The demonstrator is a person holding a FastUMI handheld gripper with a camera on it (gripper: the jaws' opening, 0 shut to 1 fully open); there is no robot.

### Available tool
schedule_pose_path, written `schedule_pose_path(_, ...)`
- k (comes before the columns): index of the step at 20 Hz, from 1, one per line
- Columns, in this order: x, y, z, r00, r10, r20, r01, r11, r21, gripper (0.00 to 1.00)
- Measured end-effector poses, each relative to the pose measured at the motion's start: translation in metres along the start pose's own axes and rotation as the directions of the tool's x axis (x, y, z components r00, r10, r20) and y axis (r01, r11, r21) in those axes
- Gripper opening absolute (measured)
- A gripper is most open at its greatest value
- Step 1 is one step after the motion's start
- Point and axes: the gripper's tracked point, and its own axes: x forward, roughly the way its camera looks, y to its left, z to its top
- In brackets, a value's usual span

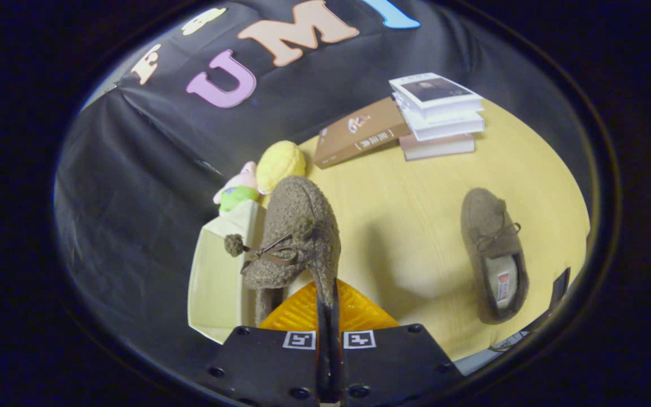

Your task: Open the storage box then place both shoes into the box .Put the left shoe in first, then the right shoe, with the right side of both shoes facing outward in a uniform manner.

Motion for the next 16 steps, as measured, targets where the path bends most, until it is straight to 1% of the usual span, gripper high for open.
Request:
schedule_pose_path(2,-0.013,0.028,0.007,0.999,0.023,0.023,-0.022,1.0,-0.014,0.04)
schedule_pose_path(4,-0.017,0.059,0.008,0.998,0.063,0.031,-0.063,0.998,-0.01,0.04)
schedule_pose_path(6,-0.014,0.088,0.006,0.995,0.092,0.032,-0.092,0.996,-0.003,0.04)
schedule_pose_path(8,-0.008,0.112,0.001,0.994,0.101,0.031,-0.101,0.995,-0.009,0.04)
schedule_pose_path(11,0.014,0.135,-0.01,0.996,0.083,0.04,-0.082,0.996,-0.019,0.04)
schedule_pose_path(16,0.061,0.157,-0.057,0.998,0.035,-0.043,-0.036,0.999,-0.023,0.04)
